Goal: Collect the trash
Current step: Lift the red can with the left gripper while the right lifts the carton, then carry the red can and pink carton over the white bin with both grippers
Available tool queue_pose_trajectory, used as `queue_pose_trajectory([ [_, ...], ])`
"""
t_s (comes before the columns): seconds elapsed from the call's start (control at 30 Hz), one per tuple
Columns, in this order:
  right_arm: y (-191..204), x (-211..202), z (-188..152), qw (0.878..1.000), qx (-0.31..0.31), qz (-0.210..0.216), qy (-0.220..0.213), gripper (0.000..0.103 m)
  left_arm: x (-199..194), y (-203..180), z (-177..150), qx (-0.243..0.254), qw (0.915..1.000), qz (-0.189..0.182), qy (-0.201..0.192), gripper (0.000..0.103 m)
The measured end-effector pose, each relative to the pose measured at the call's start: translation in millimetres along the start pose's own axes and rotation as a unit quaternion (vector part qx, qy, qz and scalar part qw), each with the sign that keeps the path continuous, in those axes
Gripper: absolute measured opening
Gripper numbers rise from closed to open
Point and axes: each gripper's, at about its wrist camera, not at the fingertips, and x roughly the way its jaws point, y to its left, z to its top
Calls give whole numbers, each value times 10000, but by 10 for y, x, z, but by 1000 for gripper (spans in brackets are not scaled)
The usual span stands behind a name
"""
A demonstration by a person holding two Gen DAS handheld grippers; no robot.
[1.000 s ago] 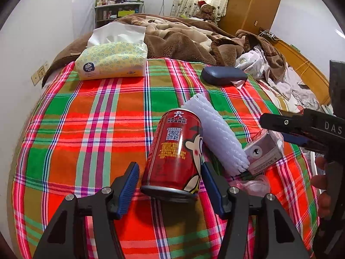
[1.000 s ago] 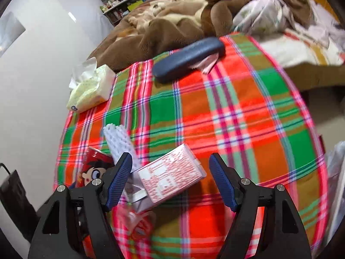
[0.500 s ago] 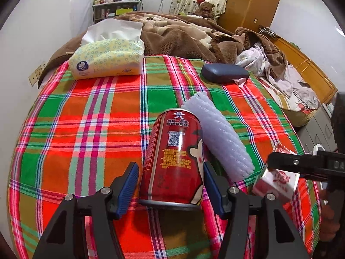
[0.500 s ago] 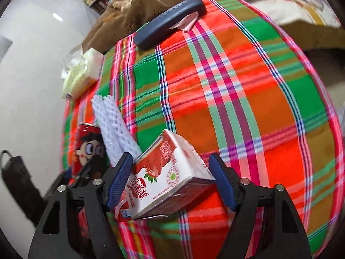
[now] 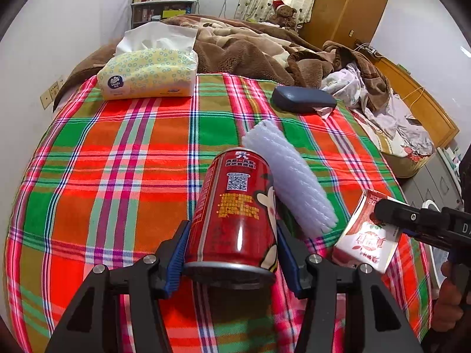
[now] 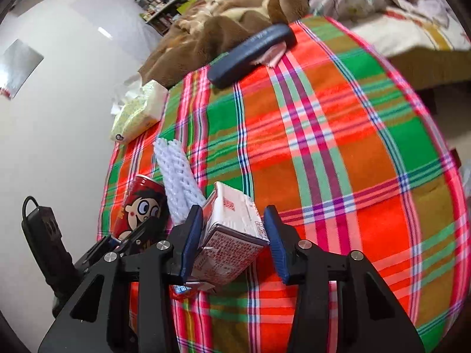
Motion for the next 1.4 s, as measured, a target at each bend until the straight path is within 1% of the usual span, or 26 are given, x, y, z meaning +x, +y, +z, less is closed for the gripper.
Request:
queue_pose_trajectory([
  [0.17,-21,-116,4,9998,-151,-25,-136,43,-109,-102,-68,66,10000,-25,-29,55],
  [0.33,-2,-254,6,9979,-461,-219,-398,43,-166,-187,-188,71,10000,-63,-14,55],
  [0.4,-4,-308,0,9974,-518,-210,-463,43,-208,-217,-213,50,9999,-66,-68,55],
  [0.47,-17,-367,-11,9967,-571,-251,-529,43,-264,-227,-231,-20,9997,-183,-132,54],
  [0.57,-40,-436,-36,9950,-655,-365,-654,43,-345,-284,-252,21,9996,-181,-228,54],
  [0.67,-81,-453,-49,9951,-651,-383,-642,43,-321,-354,-273,155,9997,-67,-156,54],
  [0.8,-97,-459,-57,9952,-658,-365,-633,43,-240,-309,-232,-36,9999,-107,-105,55],
  [0.87,-98,-470,-51,9948,-684,-382,-649,43,-204,-299,-200,-39,9999,-70,-110,59],
  [0.93,-104,-471,-39,9947,-697,-391,-649,43,-138,-296,-178,-66,10000,-68,15,59],
  [1.0,-114,-471,-26,9948,-665,-394,-657,43,-36,-327,-168,67,9998,82,197,59],
  [1.07,-122,-473,-19,9949,-665,-388,-657,43,15,-331,-183,42,9996,22,273,59],
  [1.1,-123,-473,-18,9948,-675,-391,-660,43,27,-329,-196,12,9996,8,275,58],
  [1.17,-128,-472,-20,9946,-700,-388,-663,43,12,-319,-195,-40,9997,42,239,52],
  [1.27,-153,-489,-30,9946,-684,-384,-676,43,-68,-338,-187,-49,9999,123,89,52],
  [1.4,-188,-581,-52,9940,-682,-391,-767,43,-272,-431,-182,46,9998,109,-130,52],
])
